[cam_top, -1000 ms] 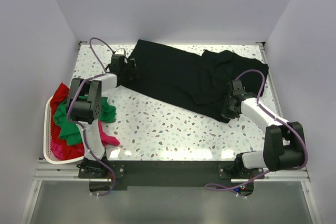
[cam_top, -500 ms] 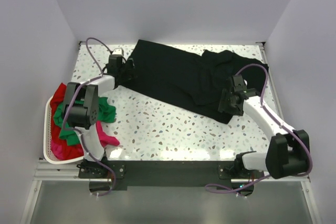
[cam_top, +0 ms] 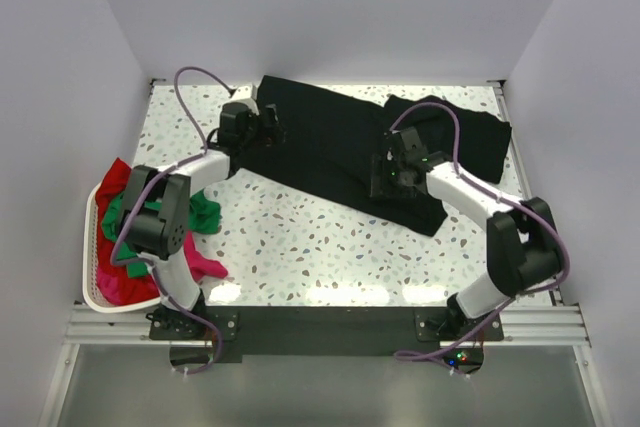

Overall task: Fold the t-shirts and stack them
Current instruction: Fold the tshirt

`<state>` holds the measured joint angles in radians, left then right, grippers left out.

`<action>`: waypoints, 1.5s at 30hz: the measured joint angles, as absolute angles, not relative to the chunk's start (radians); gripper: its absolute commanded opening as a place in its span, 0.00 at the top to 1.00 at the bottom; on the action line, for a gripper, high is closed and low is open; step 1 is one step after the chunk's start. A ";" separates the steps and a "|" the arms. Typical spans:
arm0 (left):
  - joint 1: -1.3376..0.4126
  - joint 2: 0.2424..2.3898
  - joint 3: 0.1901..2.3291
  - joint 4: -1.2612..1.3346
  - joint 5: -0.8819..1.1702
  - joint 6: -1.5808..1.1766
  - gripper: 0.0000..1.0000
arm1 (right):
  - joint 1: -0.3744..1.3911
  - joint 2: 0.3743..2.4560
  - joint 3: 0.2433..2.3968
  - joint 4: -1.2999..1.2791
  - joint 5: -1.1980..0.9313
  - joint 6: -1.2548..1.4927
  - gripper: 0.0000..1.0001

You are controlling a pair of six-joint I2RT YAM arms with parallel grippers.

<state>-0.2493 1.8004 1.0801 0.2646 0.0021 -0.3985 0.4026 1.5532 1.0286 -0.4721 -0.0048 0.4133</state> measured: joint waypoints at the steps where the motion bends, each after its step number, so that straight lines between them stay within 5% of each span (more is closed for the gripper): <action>1: -0.251 1.815 1.080 0.277 0.017 -0.405 0.00 | 0.407 1.572 1.033 -0.465 -0.013 0.412 0.34; 11: -0.250 1.887 1.080 0.284 0.049 -0.412 0.00 | 0.412 1.706 1.075 -0.425 -0.040 0.409 0.38; 22: -0.250 1.909 1.081 0.281 0.044 -0.409 0.00 | 0.417 1.768 1.128 -0.433 0.004 0.397 0.83; 41: -0.247 1.954 1.091 0.258 0.028 -0.400 0.00 | 0.419 2.019 1.525 -0.585 0.089 0.292 0.80; 45: -0.242 1.954 1.091 0.256 0.022 -0.400 0.00 | 0.420 2.042 1.551 -0.620 0.114 0.283 0.67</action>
